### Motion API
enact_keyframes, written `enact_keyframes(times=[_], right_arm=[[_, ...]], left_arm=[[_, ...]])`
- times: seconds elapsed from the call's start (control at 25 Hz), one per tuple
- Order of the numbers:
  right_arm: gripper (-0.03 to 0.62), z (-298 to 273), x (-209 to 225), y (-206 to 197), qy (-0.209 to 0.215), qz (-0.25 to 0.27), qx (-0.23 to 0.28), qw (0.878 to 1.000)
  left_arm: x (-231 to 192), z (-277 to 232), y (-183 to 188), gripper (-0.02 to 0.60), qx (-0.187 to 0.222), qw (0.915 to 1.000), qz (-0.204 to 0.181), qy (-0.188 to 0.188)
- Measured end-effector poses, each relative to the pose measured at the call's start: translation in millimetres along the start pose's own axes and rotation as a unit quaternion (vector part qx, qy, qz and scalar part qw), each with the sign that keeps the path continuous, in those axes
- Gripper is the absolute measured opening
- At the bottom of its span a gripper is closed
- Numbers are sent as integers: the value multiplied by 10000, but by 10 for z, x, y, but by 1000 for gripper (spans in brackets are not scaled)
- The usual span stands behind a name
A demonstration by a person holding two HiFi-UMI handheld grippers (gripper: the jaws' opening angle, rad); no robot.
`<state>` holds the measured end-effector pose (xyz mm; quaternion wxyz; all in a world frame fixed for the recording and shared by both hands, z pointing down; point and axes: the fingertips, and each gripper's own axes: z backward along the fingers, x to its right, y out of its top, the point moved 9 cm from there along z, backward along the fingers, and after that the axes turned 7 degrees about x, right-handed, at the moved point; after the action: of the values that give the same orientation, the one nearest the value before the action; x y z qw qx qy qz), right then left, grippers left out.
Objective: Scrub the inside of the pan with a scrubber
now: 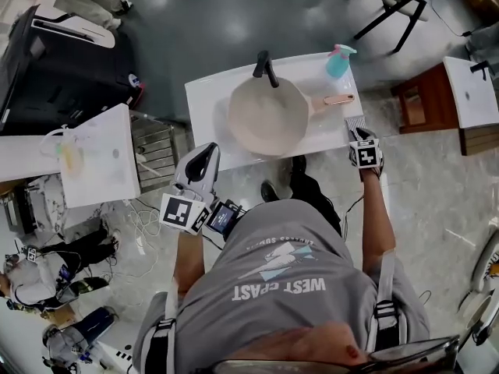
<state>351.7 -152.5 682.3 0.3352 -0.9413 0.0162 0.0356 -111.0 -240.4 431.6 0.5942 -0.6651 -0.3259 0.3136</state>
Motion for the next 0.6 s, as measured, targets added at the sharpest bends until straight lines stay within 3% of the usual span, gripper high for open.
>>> enact_keyframes(times=[0.12,0.24,0.44,0.6], right_arm=[[71,348,-46,318,-55,-141,740,9971],[0,780,-114,709,-10,-218,1618,9866],[-2,1602,-344,1271,303,-149,2902,9564],[-2,2255,-644,1464,633,-63,3631,9296]], left_arm=[[24,80,44,2,79,10000,-35,-5],[72,157,95,2,183,9998,-75,-20],[212,306,193,2,381,9991,-171,-113],[356,500,241,2,556,9978,-266,-252]])
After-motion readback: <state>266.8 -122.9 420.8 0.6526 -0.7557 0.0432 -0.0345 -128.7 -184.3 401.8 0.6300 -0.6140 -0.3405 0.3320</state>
